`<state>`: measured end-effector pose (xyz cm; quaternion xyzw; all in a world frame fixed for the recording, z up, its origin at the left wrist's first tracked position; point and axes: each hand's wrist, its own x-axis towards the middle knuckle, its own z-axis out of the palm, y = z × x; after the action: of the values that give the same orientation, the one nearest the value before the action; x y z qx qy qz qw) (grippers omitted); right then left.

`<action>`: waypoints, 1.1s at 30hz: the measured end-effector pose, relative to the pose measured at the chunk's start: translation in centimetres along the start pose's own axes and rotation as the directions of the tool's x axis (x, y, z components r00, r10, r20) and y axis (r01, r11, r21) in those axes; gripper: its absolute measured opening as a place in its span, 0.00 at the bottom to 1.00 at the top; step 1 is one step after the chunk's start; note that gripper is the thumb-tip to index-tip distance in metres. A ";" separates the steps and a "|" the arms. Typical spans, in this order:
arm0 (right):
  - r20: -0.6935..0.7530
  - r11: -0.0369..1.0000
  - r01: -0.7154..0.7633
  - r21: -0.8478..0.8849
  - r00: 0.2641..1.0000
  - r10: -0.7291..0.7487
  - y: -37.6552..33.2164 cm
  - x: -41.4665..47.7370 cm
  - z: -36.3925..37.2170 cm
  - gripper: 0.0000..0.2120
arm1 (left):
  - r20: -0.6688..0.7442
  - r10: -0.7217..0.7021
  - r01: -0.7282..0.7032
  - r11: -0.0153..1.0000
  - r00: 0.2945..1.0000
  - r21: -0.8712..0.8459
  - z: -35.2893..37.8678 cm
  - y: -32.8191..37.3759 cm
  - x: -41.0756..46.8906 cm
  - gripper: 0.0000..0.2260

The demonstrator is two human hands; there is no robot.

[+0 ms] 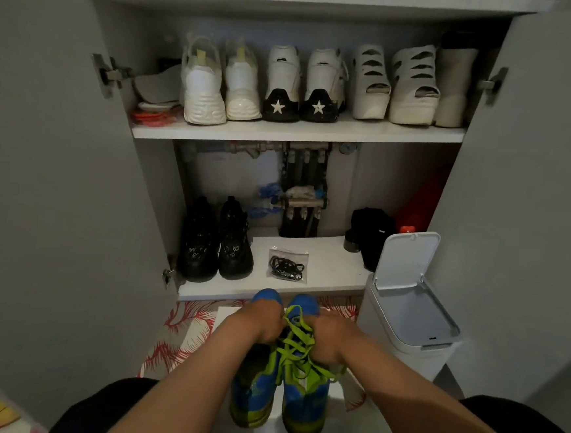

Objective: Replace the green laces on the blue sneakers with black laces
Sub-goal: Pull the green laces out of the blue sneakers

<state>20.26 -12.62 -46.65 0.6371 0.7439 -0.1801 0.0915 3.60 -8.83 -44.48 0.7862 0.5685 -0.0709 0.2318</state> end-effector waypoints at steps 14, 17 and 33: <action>-0.320 0.622 0.124 0.773 0.923 0.213 -0.6 0.6 -4.6 0.13 | -0.049 0.159 -0.142 0.652 0.986 -0.745 -2.2 1.2 -0.8 0.21; -0.283 0.403 0.156 0.902 0.918 0.278 -1.1 0.6 -5.6 0.16 | -0.050 0.200 -0.151 0.533 0.978 -0.832 -2.2 1.9 -0.7 0.28; 0.062 0.415 -0.044 0.909 0.998 -0.031 1.1 0.5 -3.4 0.30 | -0.167 0.019 -0.119 0.780 0.986 -0.614 -5.4 2.1 -0.5 0.08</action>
<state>21.54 -10.74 -43.89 0.5814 0.5223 -0.5753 -0.2412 4.53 -7.42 -38.97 0.6893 0.5467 0.1889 0.4363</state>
